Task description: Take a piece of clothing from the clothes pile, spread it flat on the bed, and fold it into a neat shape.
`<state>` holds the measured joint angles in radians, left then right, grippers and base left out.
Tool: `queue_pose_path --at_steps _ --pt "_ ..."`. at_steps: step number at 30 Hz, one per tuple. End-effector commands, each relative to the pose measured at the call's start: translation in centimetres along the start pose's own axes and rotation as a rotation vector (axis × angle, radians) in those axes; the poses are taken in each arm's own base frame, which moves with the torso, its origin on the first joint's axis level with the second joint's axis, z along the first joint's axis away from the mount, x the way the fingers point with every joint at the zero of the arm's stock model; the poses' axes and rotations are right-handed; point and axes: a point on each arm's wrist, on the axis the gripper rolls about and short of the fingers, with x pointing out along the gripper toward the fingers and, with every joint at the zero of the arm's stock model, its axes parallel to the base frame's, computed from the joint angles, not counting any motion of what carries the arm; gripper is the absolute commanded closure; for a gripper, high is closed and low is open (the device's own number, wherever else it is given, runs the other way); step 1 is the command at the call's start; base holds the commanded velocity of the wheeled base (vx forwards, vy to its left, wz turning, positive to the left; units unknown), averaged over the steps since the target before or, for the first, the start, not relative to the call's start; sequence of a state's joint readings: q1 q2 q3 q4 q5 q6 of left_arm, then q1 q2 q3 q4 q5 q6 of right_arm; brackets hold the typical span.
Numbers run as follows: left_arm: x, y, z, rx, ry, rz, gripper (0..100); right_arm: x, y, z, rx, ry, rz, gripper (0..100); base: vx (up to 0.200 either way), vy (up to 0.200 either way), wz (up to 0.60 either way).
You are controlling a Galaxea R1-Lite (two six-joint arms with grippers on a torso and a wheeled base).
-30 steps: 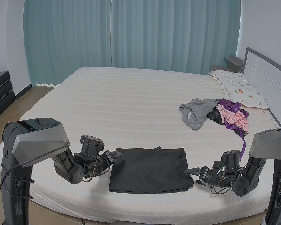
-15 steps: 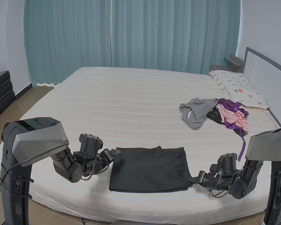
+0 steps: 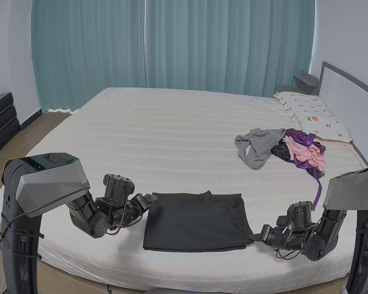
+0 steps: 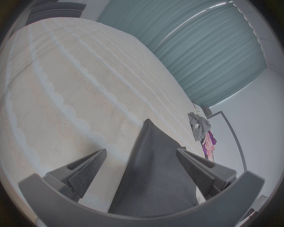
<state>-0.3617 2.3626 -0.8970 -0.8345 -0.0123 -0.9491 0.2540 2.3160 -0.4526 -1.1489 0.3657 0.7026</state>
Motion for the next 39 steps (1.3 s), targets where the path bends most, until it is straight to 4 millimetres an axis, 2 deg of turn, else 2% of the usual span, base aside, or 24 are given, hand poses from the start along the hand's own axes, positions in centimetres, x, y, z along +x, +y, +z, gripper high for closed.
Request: queue_pose_path --at_steps 1,8,16,22,27,34,39 --pt "0.0 0.0 0.0 -0.001 -0.001 0.000 0 -0.1 -0.1 -0.2 -0.012 0.007 -0.006 0 0.000 0.000 0.00" --pt "0.2 -0.1 0.4 -0.005 -0.009 -0.005 0 -0.3 -0.1 -0.2 -0.033 0.006 -0.004 0 0.000 0.000 0.00" --pt "1.3 -0.5 0.5 0.020 -0.011 -0.023 0 -0.2 -0.5 1.5 -0.019 -0.069 0.028 0 0.000 0.000 0.00" --pt "1.4 0.0 -0.3 0.135 0.066 -0.045 0 0.7 -1.0 2.8 0.075 -0.110 0.053 0 0.000 0.000 0.00" --pt "2.0 0.6 -1.1 0.207 0.085 -0.035 0 0.9 -1.2 2.6 0.074 -0.124 0.076 0 0.000 0.000 0.00" --pt "2.2 -0.3 -1.6 0.216 0.092 -0.058 0 1.0 -1.2 2.5 0.072 -0.125 0.079 0 0.000 0.000 0.00" --pt "2.5 -0.1 -1.9 0.224 0.095 -0.054 0 1.1 -1.1 2.6 0.071 -0.126 0.083 0 0.000 0.000 0.00"
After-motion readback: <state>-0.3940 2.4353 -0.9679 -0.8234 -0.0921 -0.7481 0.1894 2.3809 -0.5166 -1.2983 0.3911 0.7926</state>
